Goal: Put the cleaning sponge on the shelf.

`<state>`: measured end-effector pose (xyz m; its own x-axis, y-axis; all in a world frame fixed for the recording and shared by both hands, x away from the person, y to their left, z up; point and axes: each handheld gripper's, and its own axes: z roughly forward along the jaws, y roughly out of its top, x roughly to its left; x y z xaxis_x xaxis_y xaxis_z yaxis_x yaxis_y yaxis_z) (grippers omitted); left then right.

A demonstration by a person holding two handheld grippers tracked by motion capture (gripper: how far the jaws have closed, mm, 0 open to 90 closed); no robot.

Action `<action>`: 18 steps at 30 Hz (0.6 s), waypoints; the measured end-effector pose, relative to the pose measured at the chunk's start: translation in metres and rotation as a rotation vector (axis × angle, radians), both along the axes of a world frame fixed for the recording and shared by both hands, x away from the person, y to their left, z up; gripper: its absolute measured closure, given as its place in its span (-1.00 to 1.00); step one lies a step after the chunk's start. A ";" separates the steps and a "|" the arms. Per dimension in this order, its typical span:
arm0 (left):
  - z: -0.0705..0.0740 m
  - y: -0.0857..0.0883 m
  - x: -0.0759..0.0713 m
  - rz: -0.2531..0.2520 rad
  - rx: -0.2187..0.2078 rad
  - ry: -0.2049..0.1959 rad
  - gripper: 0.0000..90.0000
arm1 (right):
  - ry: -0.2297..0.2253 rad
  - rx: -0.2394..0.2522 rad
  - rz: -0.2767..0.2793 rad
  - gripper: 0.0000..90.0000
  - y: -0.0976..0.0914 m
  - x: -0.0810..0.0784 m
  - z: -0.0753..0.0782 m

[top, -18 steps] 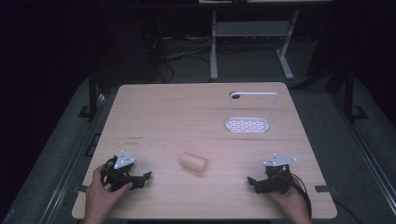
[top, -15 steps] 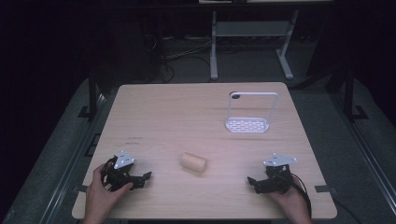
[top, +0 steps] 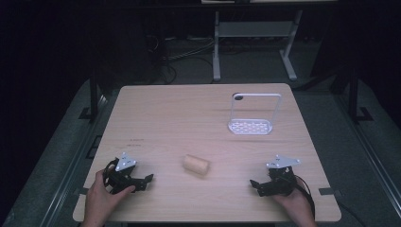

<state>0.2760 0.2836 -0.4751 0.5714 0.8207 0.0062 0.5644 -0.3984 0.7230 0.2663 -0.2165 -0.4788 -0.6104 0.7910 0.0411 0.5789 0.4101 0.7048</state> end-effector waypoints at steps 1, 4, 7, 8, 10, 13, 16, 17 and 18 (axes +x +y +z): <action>0.000 0.000 0.000 0.000 0.000 0.000 -0.72 | -0.002 0.007 0.005 -0.96 0.001 0.001 0.001; 0.000 0.000 0.000 0.000 0.000 -0.001 -0.72 | -0.005 0.014 0.019 -0.96 0.002 0.002 0.003; 0.000 0.000 0.000 0.000 0.000 -0.001 -0.72 | -0.010 0.005 0.034 -0.96 0.005 0.004 0.005; 0.000 0.000 0.000 0.000 0.000 -0.002 -0.72 | -0.009 0.011 0.036 -0.96 0.006 0.004 0.006; 0.000 0.000 0.000 0.000 0.000 -0.002 -0.72 | -0.008 0.018 0.047 -0.96 0.007 0.006 0.007; 0.000 0.000 0.000 0.000 0.000 -0.002 -0.72 | -0.006 0.026 0.068 -0.96 0.010 0.009 0.008; 0.000 0.000 0.000 0.000 0.000 -0.002 -0.72 | -0.007 0.029 0.080 -0.96 0.013 0.012 0.010; 0.000 0.000 0.000 0.000 0.000 -0.002 -0.72 | -0.007 0.026 0.084 -0.96 0.014 0.013 0.011; 0.000 0.000 0.000 0.000 0.000 -0.002 -0.72 | -0.007 0.028 0.088 -0.96 0.015 0.014 0.011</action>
<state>0.2760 0.2835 -0.4752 0.5710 0.8209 0.0074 0.5631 -0.3982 0.7241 0.2806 -0.2015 -0.4676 -0.6777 0.7331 0.0575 0.5364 0.4393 0.7206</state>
